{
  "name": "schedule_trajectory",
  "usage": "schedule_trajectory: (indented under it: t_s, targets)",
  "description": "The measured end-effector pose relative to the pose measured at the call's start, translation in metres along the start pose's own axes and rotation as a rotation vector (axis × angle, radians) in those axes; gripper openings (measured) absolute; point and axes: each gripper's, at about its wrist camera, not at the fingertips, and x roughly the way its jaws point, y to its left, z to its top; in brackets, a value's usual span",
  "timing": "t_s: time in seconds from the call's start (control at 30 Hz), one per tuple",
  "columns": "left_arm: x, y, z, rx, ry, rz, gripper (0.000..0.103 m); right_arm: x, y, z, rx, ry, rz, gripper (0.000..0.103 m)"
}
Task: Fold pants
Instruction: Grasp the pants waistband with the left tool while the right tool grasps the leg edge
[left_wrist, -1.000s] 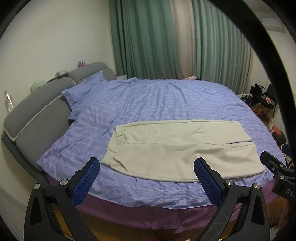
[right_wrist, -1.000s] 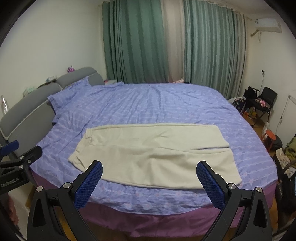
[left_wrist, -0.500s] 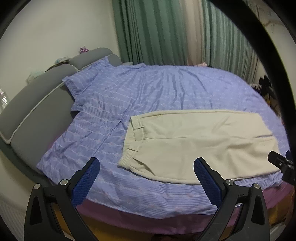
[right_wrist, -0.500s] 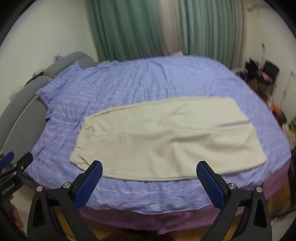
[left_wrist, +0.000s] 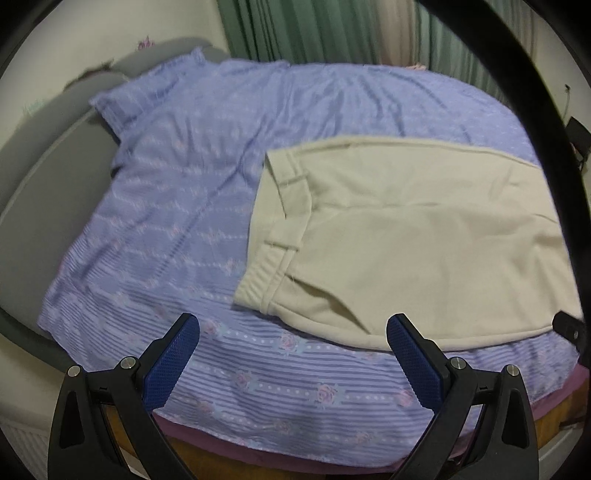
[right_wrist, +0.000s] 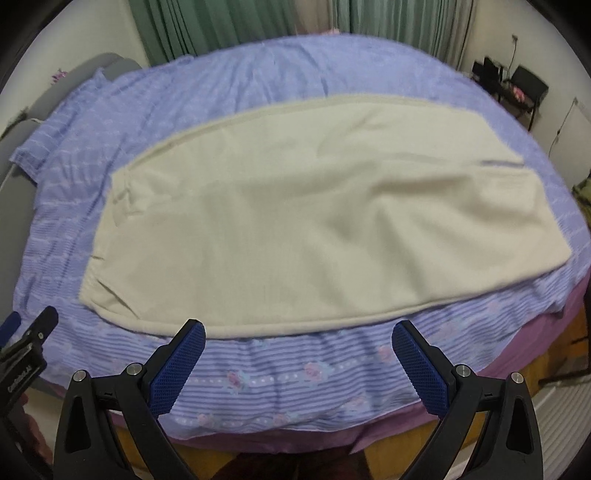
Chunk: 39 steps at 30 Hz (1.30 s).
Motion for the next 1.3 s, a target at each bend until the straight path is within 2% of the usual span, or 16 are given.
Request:
schedule_trajectory:
  t_s: [0.23, 0.47, 0.7, 0.87, 0.97, 1.03, 1.07, 1.1, 1.13, 1.17, 1.2, 1.23, 1.3]
  targets:
    - [0.053, -0.007, -0.011, -0.005, 0.089, -0.017, 0.103, 0.051, -0.001, -0.005, 0.062, 0.057, -0.008, 0.102]
    - [0.089, -0.008, -0.007, -0.033, 0.153, -0.043, 0.102, 0.089, -0.007, -0.007, 0.097, 0.115, -0.008, 0.102]
    - [0.116, 0.001, -0.004, -0.139, 0.237, -0.102, 0.099, 0.117, -0.020, -0.010, 0.179, 0.189, 0.023, 0.098]
    - [0.138, 0.001, 0.000, -0.172, 0.261, -0.122, 0.094, 0.131, -0.019, -0.008, 0.150, 0.184, -0.001, 0.094]
    - [0.148, -0.003, 0.006, -0.181, 0.270, -0.149, 0.084, 0.140, -0.022, -0.004, 0.159, 0.186, 0.002, 0.092]
    - [0.152, -0.007, 0.010, -0.191, 0.286, -0.170, 0.069, 0.146, -0.024, -0.002, 0.180, 0.206, 0.010, 0.089]
    - [0.152, -0.008, 0.011, -0.194, 0.288, -0.176, 0.065, 0.147, -0.026, -0.001, 0.189, 0.215, 0.013, 0.084]
    - [0.150, -0.010, 0.013, -0.195, 0.289, -0.187, 0.053, 0.147, -0.027, 0.001, 0.195, 0.222, 0.014, 0.075]
    - [0.148, -0.014, 0.016, -0.193, 0.288, -0.187, 0.042, 0.146, -0.027, 0.004, 0.195, 0.226, 0.017, 0.070]
    - [0.144, -0.015, 0.019, -0.190, 0.283, -0.184, 0.036, 0.145, -0.028, 0.008, 0.187, 0.231, 0.026, 0.059]
    - [0.141, -0.015, 0.023, -0.185, 0.277, -0.179, 0.023, 0.143, -0.029, 0.010, 0.181, 0.235, 0.028, 0.047]
    - [0.138, -0.016, 0.026, -0.183, 0.275, -0.171, 0.017, 0.141, -0.031, 0.013, 0.177, 0.239, 0.028, 0.042]
    - [0.128, -0.013, 0.036, -0.189, 0.262, -0.161, 0.009, 0.136, -0.037, 0.022, 0.180, 0.240, 0.036, 0.021]
